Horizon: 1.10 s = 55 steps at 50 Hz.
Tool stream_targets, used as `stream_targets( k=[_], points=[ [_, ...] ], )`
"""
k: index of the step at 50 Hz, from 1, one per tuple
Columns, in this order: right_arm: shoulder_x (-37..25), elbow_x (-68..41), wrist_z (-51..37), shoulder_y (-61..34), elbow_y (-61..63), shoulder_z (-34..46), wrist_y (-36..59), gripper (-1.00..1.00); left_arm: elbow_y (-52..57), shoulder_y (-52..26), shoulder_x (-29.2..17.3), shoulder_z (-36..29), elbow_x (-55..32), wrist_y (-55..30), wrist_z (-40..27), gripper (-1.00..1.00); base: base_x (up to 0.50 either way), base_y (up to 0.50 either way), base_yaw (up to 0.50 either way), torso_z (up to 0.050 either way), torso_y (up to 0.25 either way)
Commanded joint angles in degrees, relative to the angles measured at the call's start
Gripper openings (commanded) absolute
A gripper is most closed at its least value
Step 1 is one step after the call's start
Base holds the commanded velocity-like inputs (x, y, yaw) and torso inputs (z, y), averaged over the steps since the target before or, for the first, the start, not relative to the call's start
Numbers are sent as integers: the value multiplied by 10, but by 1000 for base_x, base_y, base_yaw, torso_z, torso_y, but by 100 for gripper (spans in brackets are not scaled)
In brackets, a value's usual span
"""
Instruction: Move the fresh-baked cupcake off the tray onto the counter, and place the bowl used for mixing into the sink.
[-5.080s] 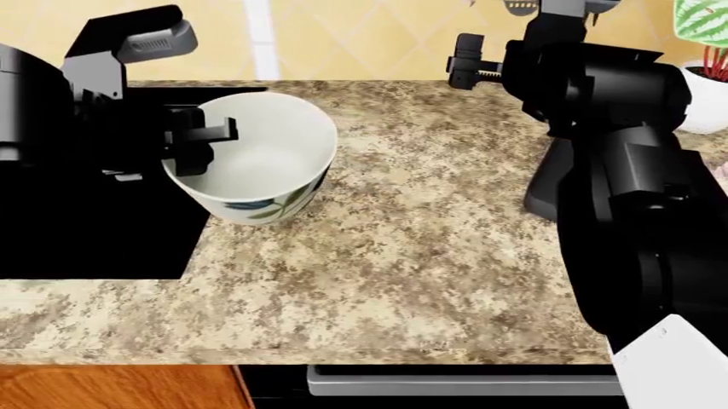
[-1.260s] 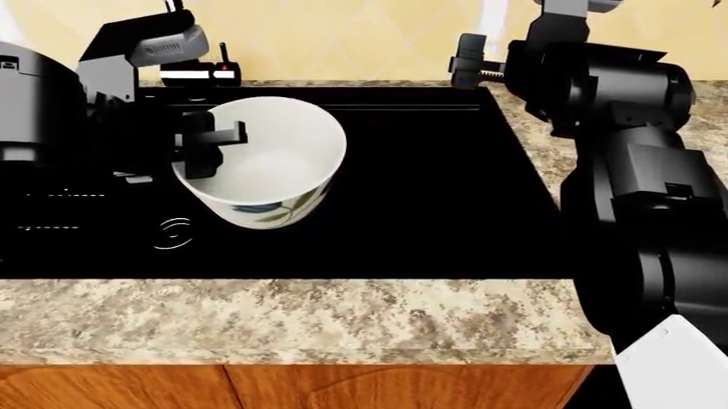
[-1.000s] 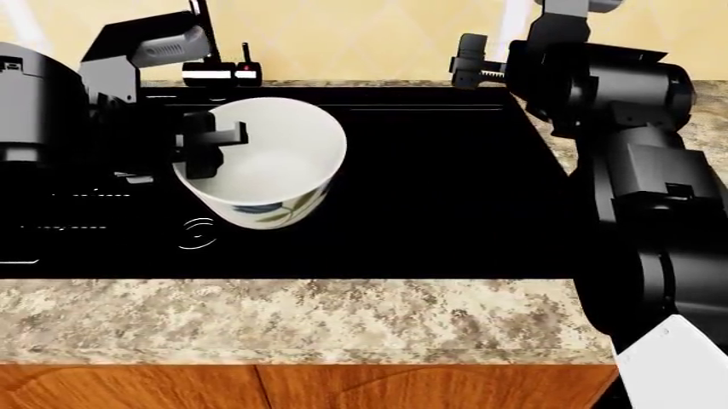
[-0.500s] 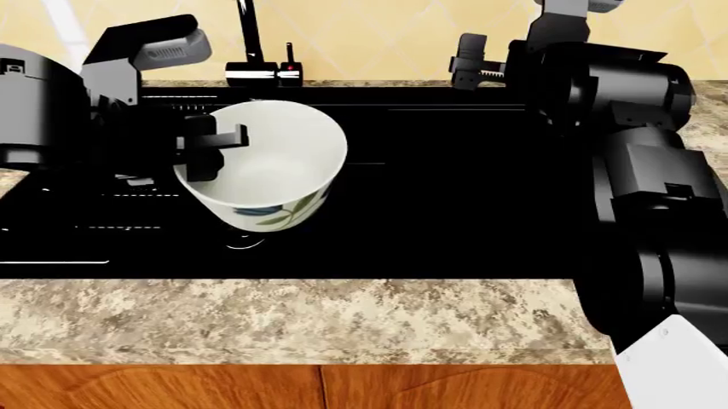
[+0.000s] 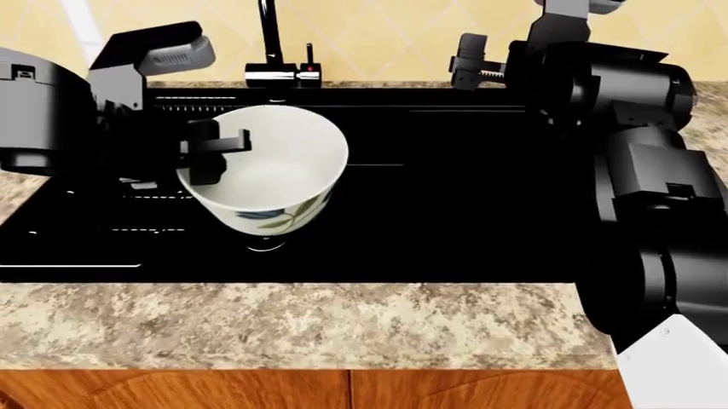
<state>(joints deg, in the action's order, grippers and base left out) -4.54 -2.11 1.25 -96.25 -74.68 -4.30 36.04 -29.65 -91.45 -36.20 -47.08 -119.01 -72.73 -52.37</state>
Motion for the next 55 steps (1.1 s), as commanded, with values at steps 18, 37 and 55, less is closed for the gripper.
stream_targets(
  k=[18,37,55],
  points=[
    [-1,0,2,1,0,-3,3,100,-3,-1,1,-6,-1,4,6,-100,150,0,0,0,1],
    [-3,-2,3,1,2,-4,1,100,-1,-1,3,-11,-8,7,2,-100,153,0,0,0,1],
    [-3,-6,9,4,3,-8,-8,100,-3,3,6,-19,-6,7,9,-100,128,0,0,0,1]
  ],
)
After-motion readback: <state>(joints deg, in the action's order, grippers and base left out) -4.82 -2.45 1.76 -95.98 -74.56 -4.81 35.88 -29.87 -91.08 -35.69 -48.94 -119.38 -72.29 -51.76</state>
